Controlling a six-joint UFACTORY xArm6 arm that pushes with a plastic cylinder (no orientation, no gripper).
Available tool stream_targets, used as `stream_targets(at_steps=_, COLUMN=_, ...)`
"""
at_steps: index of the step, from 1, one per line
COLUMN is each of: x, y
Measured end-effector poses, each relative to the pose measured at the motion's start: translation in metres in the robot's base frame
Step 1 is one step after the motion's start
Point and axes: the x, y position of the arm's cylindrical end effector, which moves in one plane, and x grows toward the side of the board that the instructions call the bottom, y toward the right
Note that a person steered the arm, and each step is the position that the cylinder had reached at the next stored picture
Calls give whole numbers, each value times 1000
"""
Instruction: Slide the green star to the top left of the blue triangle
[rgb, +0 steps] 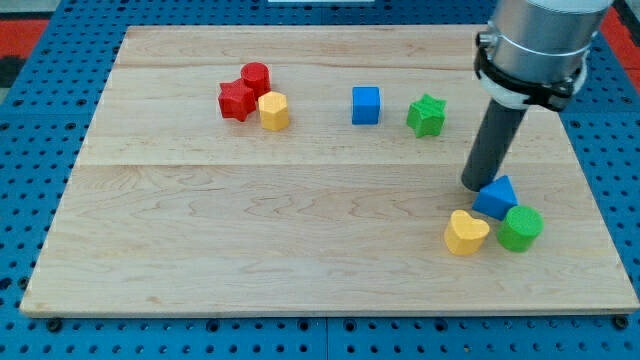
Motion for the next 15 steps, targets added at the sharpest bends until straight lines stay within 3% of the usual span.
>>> stream_targets(at_steps=1, x=4, y=2)
stream_targets(at_steps=3, x=-34, y=0)
stream_targets(at_steps=6, x=-147, y=-5)
stream_targets(at_steps=7, x=-177, y=-30)
stream_targets(at_steps=13, x=-132, y=-51)
stream_targets(at_steps=15, x=-92, y=-38)
